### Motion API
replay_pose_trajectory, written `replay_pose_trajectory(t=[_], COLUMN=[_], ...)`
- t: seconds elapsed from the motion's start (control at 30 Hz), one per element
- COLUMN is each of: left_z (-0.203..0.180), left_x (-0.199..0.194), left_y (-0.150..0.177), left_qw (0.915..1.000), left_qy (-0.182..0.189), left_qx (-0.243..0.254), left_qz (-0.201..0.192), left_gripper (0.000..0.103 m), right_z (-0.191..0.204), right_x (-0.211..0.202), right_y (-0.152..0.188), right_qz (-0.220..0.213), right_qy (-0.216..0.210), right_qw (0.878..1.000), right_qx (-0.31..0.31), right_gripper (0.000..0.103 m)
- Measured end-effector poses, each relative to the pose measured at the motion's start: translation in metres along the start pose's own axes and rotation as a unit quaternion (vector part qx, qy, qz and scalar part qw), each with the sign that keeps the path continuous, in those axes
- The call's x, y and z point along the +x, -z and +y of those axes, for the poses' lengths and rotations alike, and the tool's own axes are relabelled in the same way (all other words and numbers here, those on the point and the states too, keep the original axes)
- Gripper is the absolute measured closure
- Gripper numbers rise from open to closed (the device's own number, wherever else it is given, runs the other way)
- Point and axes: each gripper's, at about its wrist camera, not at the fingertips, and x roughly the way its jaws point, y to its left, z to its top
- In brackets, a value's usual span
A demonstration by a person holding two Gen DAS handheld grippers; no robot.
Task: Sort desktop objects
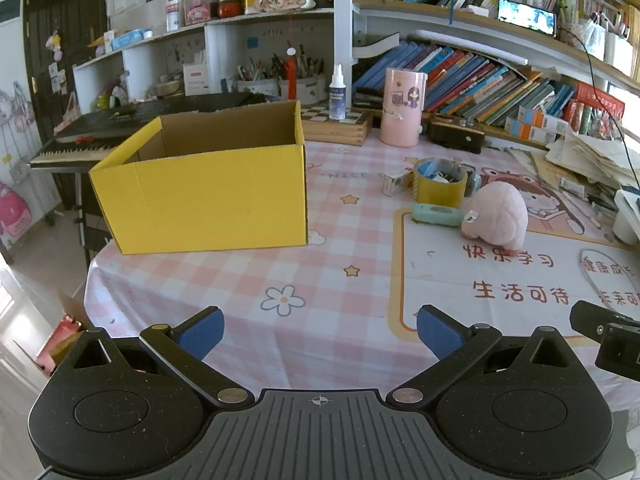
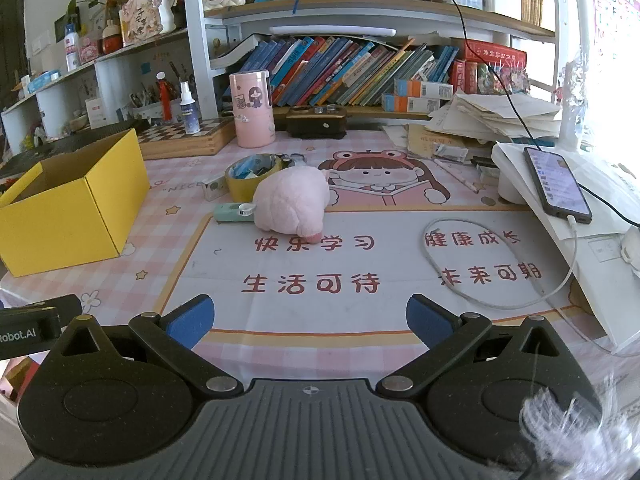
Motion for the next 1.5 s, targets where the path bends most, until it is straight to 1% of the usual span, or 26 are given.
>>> replay_pose_trajectory(t=[0.37,0.87,1.27,1.5], left_z=[0.001,0.002,0.013,0.013], left_x=[0.002,0.003,0.005,0.005], left_y=[-0.001,-0.003,-0.003,-0.003], left_qw=[1.0,1.0,1.0,1.0], left_qy=[0.001,0.003,0.005,0.005], left_qx=[0.002,0.004,-0.005,-0.003], left_qz=[0.001,-0.002,0.002,0.003], left_gripper=[0.0,0.0,0.0,0.0], right_z=[0.001,0.006,0.016,0.021], right_x=[0.001,0.002,0.001,0.002], right_y=[-0.001,-0.003,-0.002,-0.003], right_qz=[0.001,-0.003,-0.007,-0.004], right_qy=[-0.001,0.011,0.005,-0.008], right_qw=[1.0,1.0,1.0,1.0], right_qx=[-0.001,-0.008,-0.016,-0.023], right_gripper=[0.0,0.0,0.0,0.0])
